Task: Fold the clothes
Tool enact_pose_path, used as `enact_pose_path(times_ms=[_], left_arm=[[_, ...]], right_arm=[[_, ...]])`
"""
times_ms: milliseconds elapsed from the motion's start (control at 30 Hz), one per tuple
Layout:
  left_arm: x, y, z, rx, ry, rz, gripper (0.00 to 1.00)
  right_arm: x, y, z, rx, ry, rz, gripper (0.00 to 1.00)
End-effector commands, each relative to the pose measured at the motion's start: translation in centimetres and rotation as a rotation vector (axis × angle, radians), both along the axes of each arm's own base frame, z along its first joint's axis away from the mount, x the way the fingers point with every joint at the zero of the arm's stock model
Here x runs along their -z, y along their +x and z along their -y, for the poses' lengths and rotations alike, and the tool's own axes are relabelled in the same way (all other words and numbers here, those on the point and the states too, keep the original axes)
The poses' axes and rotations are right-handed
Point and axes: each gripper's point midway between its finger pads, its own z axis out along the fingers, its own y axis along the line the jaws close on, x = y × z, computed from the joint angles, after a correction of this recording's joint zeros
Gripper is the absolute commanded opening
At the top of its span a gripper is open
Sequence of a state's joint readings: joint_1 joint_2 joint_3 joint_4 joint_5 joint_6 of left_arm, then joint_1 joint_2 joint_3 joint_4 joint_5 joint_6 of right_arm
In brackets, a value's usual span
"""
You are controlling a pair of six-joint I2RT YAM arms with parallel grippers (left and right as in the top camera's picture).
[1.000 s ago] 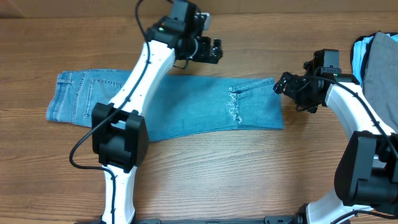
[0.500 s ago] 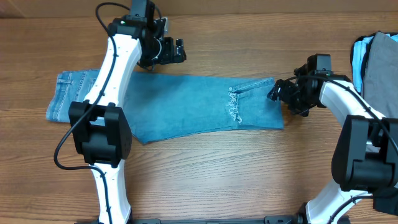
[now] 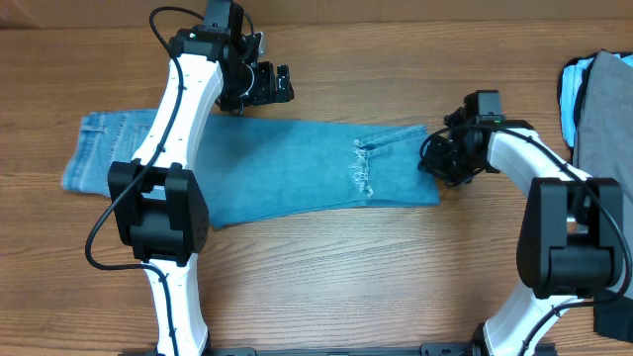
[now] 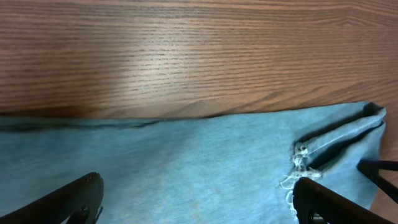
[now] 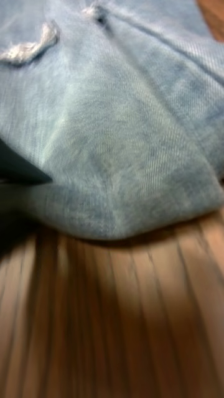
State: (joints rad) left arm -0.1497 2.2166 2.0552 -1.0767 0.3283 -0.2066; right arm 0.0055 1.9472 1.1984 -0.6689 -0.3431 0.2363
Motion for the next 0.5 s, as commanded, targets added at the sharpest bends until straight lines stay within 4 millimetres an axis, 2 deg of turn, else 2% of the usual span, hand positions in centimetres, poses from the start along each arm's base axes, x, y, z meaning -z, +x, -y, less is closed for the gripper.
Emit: enact_pose_path(times_ms=[0, 133, 267, 467], left_arm=[[-0.6, -0.1, 0.1, 0.0, -0.005, 0.003, 1.0], [-0.5, -0.3, 0.0, -0.001, -0.001, -0.007, 1.0], [-0.4, -0.4, 0.0, -0.001, 0.0, -0.011, 1.0], [-0.4, -0.4, 0.0, -0.001, 0.001, -0.012, 1.0]], right_arm=[[0.5, -0.1, -0.8, 0.012, 0.012, -0.013, 0.04], [0.5, 0.3, 0.5, 0.058, -0.01, -0.012, 0.04], [-0.1, 0.4, 2.7, 0.114, -0.01, -0.007, 0.04], [-2.5, 0.9, 6.7, 0.203, -0.078, 0.053, 0.04]])
